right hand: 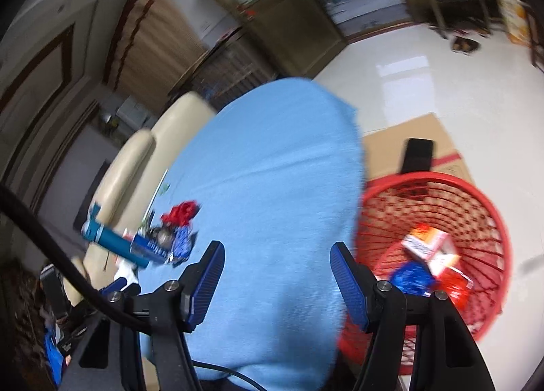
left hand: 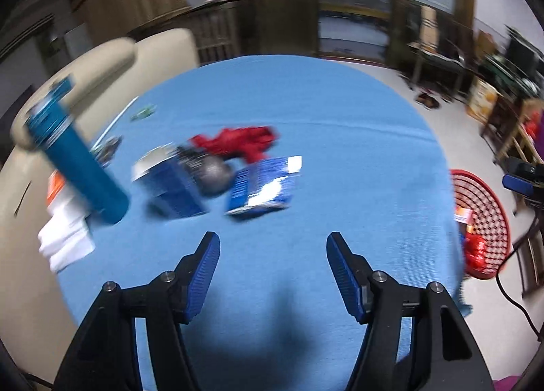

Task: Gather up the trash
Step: 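Move both open tools back over the table, then grasp the blue toothpaste packet with the right tool while the left grasps the white milk carton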

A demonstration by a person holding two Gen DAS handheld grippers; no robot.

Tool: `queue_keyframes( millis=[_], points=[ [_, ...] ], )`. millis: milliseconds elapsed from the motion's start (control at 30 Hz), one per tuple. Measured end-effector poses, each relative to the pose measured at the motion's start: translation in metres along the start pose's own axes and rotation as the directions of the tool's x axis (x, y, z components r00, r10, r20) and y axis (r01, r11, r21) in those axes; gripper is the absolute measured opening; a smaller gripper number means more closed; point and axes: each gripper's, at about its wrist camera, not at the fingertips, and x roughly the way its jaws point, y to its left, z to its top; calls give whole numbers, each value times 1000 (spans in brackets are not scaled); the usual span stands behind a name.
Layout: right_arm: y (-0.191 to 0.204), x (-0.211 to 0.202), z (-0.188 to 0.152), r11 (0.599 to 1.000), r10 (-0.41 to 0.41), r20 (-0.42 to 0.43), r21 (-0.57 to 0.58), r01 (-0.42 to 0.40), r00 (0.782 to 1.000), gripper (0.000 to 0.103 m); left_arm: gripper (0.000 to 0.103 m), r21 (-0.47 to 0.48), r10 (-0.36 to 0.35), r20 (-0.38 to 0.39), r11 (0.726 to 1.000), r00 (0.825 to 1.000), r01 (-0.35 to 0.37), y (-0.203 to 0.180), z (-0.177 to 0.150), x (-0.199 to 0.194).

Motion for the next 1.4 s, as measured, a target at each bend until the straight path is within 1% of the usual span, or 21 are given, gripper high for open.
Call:
queue_keyframes(
  millis=[100,167,333,400,500,600,667,800,867,900,933,967,1000,1033,1067,1100,1133,1200,1267,1300,1400],
  points=[
    [34,27,1,997,21,-54,-77,-25,998,68,66,-59,43,-1,997,999,-43,31,-9,3],
    [60,52,0,990,35,-105,-130,-49,994,68,67,-105,61,-9,993,998,-61,51,-13,6],
    [113,122,-5,974,63,-229,-196,-110,971,68,67,-204,76,-29,976,997,-80,95,-25,18],
    [132,147,-5,969,61,-260,-218,-120,964,68,67,-228,77,-32,970,997,-82,105,-29,21],
    [157,181,-8,957,59,-279,-259,-134,959,68,67,-255,70,-32,964,997,-76,121,-35,24],
    [172,210,-7,941,40,-286,-311,-132,957,68,68,-268,70,-30,961,997,-76,130,-37,25],
    [180,231,2,929,33,-282,-344,-133,959,68,68,-278,73,-36,957,997,-80,137,-41,28],
    [189,268,22,913,61,-297,-369,-173,953,68,68,-312,71,-54,946,996,-84,150,-48,33],
    [195,283,21,898,67,-343,-389,-207,937,68,68,-316,74,-56,945,996,-88,153,-49,32],
    [199,290,17,886,57,-366,-411,-216,929,68,68,-316,77,-55,945,996,-90,155,-49,32],
    [202,292,14,877,53,-380,-424,-225,923,68,68,-315,78,-51,945,996,-91,156,-47,32],
    [208,294,5,856,44,-410,-455,-246,911,68,68,-314,79,-47,945,996,-90,157,-46,31],
    [211,294,-2,842,32,-419,-477,-251,907,68,69,-313,78,-44,946,996,-88,158,-43,31],
    [217,292,-12,812,-1,-422,-529,-245,907,69,70,-309,74,-41,947,996,-83,157,-40,31],
    [220,291,-20,793,-22,-418,-560,-239,908,70,70,-305,68,-38,949,997,-76,157,-35,31],
    [222,289,-28,775,-34,-416,-585,-239,909,73,70,-299,62,-31,952,998,-68,156,-30,31],
    [222,287,-33,767,-38,-415,-595,-239,909,75,70,-293,57,-22,954,998,-61,154,-23,30],
    [223,285,-42,751,-51,-394,-621,-225,918,78,71,-283,42,-6,958,999,-42,152,-11,29],
    [227,286,-49,723,-85,-364,-663,-194,928,79,74,-273,36,9,962,999,-32,149,2,27],
    [228,287,-52,715,-87,-355,-673,-189,931,79,74,-271,35,15,962,999,-30,148,9,26],
    [230,287,-56,716,-85,-348,-673,-186,934,79,75,-260,1,37,965,999,8,141,28,26]
  ],
)
